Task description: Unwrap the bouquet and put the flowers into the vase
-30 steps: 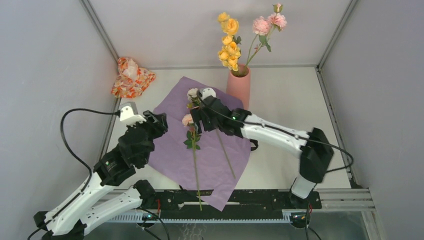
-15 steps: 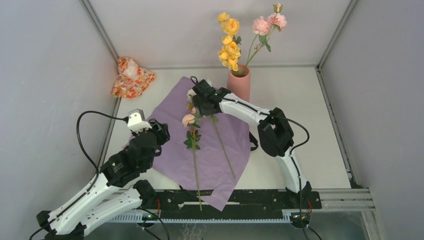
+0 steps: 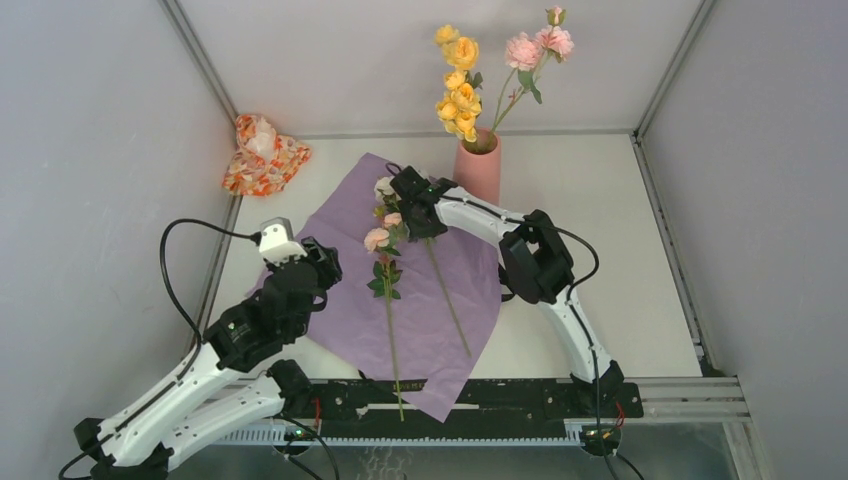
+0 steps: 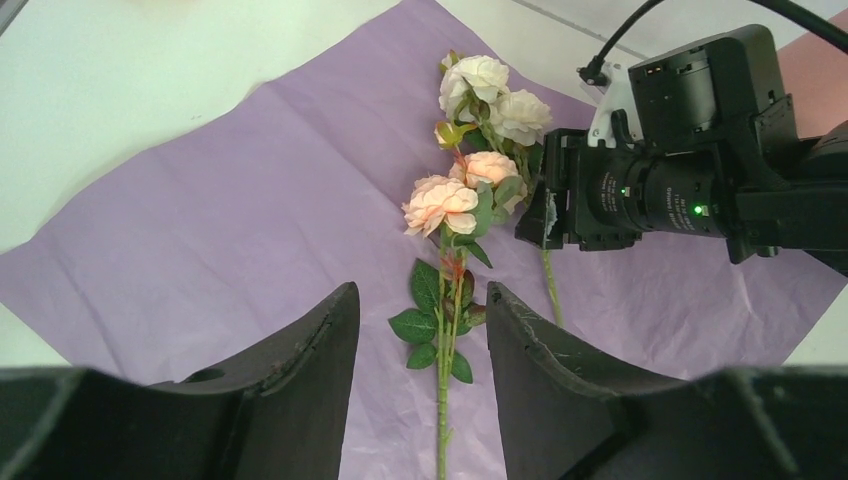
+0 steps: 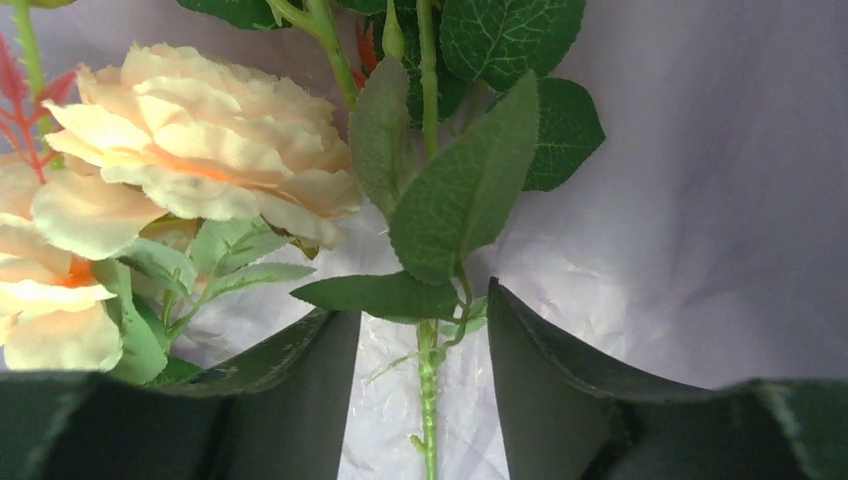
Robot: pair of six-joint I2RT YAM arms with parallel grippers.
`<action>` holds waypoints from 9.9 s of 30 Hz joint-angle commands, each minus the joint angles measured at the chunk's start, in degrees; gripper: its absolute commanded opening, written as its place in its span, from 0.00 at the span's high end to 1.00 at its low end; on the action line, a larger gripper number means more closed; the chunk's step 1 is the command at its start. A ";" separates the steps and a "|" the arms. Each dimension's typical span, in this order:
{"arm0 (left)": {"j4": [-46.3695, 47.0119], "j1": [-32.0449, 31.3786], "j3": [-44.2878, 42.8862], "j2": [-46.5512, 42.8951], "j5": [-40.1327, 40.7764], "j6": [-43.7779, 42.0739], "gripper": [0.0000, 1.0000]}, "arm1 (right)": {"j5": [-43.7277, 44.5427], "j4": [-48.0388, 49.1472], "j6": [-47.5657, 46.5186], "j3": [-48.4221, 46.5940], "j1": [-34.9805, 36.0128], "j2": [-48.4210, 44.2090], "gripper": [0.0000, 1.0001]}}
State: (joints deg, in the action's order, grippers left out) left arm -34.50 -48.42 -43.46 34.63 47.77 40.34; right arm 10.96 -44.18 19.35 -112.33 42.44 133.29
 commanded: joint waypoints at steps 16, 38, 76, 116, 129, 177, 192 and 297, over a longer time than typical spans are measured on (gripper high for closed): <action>-1.83 -0.27 1.27 -2.54 -0.11 2.82 0.46 | 5.27 -0.06 -1.99 -2.12 0.40 -2.01 1.00; -4.73 -0.32 3.62 -5.97 0.42 5.34 0.46 | 26.34 14.34 -19.53 2.47 15.69 -35.93 1.00; -1.21 -0.31 3.34 0.61 -0.63 5.10 0.47 | 23.61 84.31 -46.35 16.18 -6.48 -45.37 1.00; 1.71 -0.27 5.49 4.36 -4.64 6.95 0.46 | 28.10 59.19 -24.04 43.46 -0.78 -45.04 0.48; 1.86 -0.27 5.60 7.12 -5.70 7.82 0.45 | 29.62 57.26 -24.16 43.52 -0.16 -52.16 0.22; 4.18 13.54 -25.96 70.29 -21.67 -1.98 0.47 | 19.11 32.13 -1.23 70.12 20.17 -99.76 0.26; 3.24 16.09 -26.97 71.49 -22.36 -3.28 0.98 | 18.82 32.52 1.05 70.85 24.53 -96.81 0.27; 38.72 12.60 6.51 -6.13 -64.23 -6.95 0.32 | 21.44 47.57 -31.20 37.77 25.91 -76.49 1.00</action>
State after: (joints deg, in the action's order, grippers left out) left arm 6.59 -35.51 -33.65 28.38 -20.03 34.06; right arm 24.21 -2.31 0.16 -69.19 68.64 61.25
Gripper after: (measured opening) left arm 0.675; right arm 0.181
